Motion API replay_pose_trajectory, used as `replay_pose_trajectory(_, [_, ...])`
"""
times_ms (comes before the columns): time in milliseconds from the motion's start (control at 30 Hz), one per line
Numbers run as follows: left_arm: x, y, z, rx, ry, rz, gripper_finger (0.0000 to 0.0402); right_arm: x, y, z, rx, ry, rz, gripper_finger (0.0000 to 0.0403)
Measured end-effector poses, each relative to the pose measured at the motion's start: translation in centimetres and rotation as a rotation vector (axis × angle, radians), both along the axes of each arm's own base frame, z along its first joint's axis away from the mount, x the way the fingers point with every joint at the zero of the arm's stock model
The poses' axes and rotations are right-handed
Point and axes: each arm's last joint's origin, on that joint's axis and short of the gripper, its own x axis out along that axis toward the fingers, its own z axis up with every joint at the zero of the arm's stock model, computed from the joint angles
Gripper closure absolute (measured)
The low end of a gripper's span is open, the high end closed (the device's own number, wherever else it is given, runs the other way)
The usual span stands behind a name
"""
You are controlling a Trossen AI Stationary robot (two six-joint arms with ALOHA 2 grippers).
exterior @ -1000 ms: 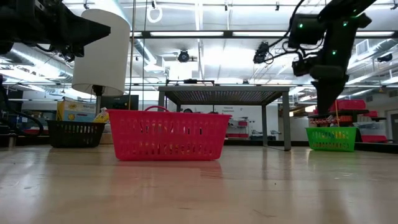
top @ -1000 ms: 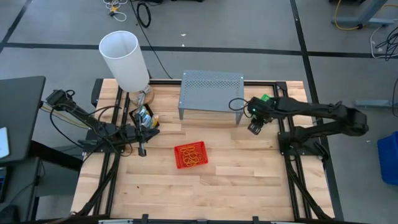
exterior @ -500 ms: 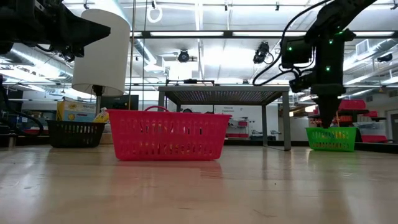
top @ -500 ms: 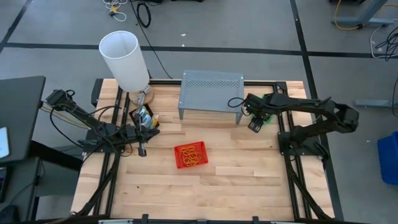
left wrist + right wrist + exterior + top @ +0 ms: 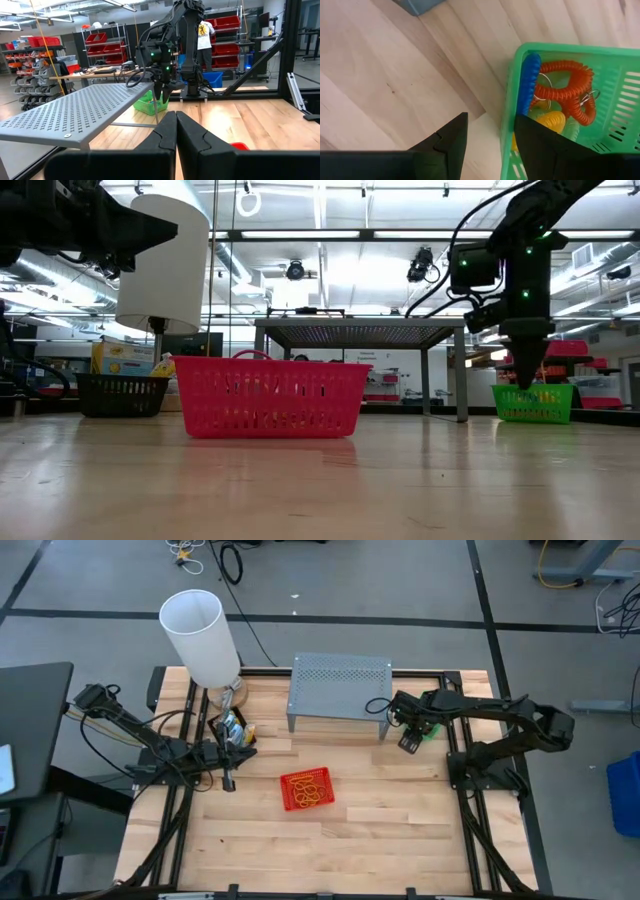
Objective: Pick & Place Office Desk Supplies
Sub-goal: Put the green bin on the shelf
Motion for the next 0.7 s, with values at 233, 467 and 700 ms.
replay_pose_trajectory(233, [0.00,0.00,0.00,0.000,0.000,0.000,0.0396,-0.07,0.05,-0.01,0.008,0.005,0.001,0.0236])
replay_pose_trajectory(467, [0.00,0.00,0.00,0.000,0.000,0.000,0.0396,-0.08,0.03,0.00,0.000,0.010,0.000,0.0236])
replay_pose_trajectory(700, [0.00,0.00,0.00,-0.001,0.000,0.000,0.0396,-0.12,-0.04,0.01,-0.024,0.025,0.012,0.0265])
